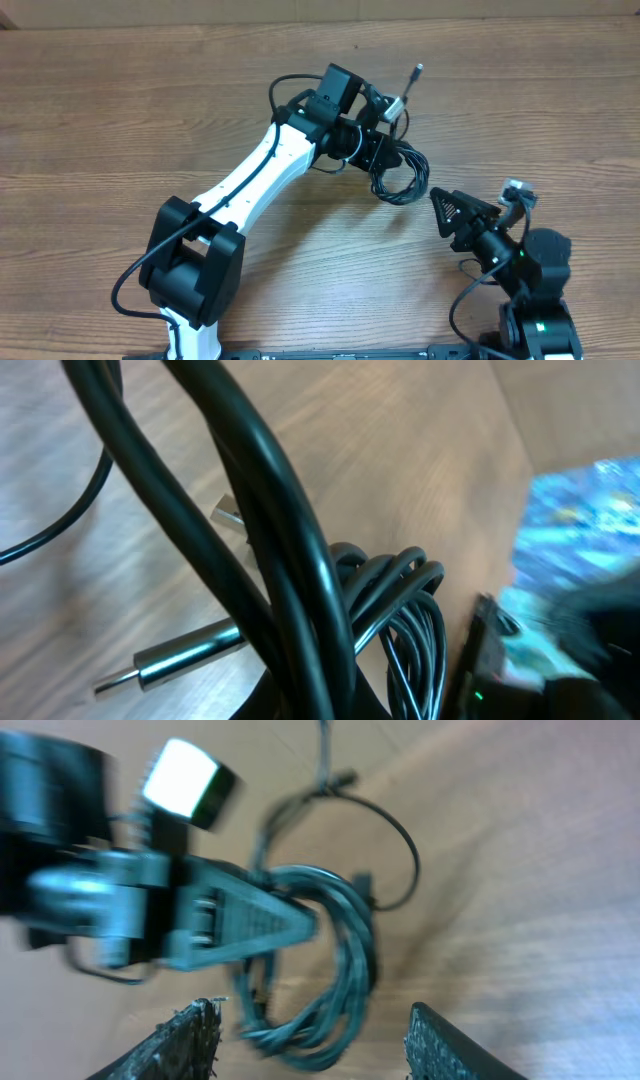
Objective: Untangle cables
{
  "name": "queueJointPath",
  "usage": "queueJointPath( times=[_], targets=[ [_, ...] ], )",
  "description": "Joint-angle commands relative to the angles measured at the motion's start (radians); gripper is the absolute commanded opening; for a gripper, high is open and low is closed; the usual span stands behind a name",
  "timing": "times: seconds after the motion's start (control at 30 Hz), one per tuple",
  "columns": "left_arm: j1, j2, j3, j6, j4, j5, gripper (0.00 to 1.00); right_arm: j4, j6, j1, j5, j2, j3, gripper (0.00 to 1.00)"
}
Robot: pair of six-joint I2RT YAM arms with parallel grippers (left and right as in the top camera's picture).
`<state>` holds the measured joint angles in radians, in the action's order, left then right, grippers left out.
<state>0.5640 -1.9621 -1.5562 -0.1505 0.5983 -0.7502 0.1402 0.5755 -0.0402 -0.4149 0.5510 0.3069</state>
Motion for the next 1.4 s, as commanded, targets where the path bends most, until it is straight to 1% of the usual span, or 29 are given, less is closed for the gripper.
queueJointPath(
  times=[0.0, 0.1, 0.23, 0.3, 0.37, 0.5, 0.53, 0.67, 0.7, 0.83, 0.93, 1.03, 1.13, 1.27, 1.37],
  targets=[
    [0.014, 0.000, -0.002, 0.043, 0.000, -0.109, 0.04, -0.020, -0.037, -0.005, 0.006, 0.090, 0.021, 0.60],
    [0.022, 0.000, -0.002, 0.043, 0.000, -0.123, 0.04, -0.080, -0.054, -0.005, -0.029, 0.185, 0.022, 0.61],
    [0.032, 0.000, -0.002, 0.043, 0.000, -0.123, 0.04, -0.215, -0.054, -0.005, -0.132, 0.298, 0.022, 0.63],
    [0.033, 0.000, -0.002, 0.043, 0.000, -0.138, 0.04, -0.241, -0.058, -0.006, -0.132, 0.344, 0.022, 0.61],
    [0.033, 0.000, -0.002, 0.043, 0.000, -0.161, 0.04, -0.246, -0.073, -0.006, -0.130, 0.394, 0.022, 0.54],
    [0.031, 0.000, -0.002, 0.043, 0.006, -0.161, 0.04, -0.266, -0.080, -0.006, -0.131, 0.457, 0.022, 0.36],
    [0.031, 0.000, -0.002, 0.044, 0.009, -0.161, 0.04, -0.280, -0.080, -0.006, -0.130, 0.465, 0.022, 0.31],
    [0.030, 0.000, -0.002, 0.095, 0.048, -0.155, 0.04, -0.314, -0.080, -0.006, -0.148, 0.466, 0.022, 0.06],
    [0.026, 0.000, -0.002, 0.095, 0.053, -0.138, 0.04, -0.314, -0.080, -0.006, -0.171, 0.466, 0.022, 0.04],
    [-0.004, 0.000, -0.002, 0.088, 0.031, -0.126, 0.04, -0.261, -0.085, -0.006, -0.212, 0.466, 0.022, 0.04],
    [-0.041, 0.000, -0.002, 0.042, -0.009, -0.139, 0.05, -0.218, -0.084, -0.006, -0.220, 0.466, 0.022, 0.04],
    [-0.071, 0.000, -0.002, -0.013, -0.068, -0.198, 0.04, -0.193, -0.084, -0.007, -0.261, 0.466, 0.022, 0.04],
    [-0.081, 0.000, -0.002, -0.039, -0.163, -0.274, 0.04, -0.169, -0.084, -0.031, -0.280, 0.466, 0.022, 0.04],
    [-0.073, 0.000, -0.002, -0.111, -0.264, -0.279, 0.04, -0.141, -0.082, -0.093, -0.258, 0.467, 0.022, 0.04],
    [-0.072, 0.000, -0.002, -0.120, -0.295, -0.279, 0.04, -0.092, -0.076, -0.127, -0.187, 0.471, 0.022, 0.04]
  ],
)
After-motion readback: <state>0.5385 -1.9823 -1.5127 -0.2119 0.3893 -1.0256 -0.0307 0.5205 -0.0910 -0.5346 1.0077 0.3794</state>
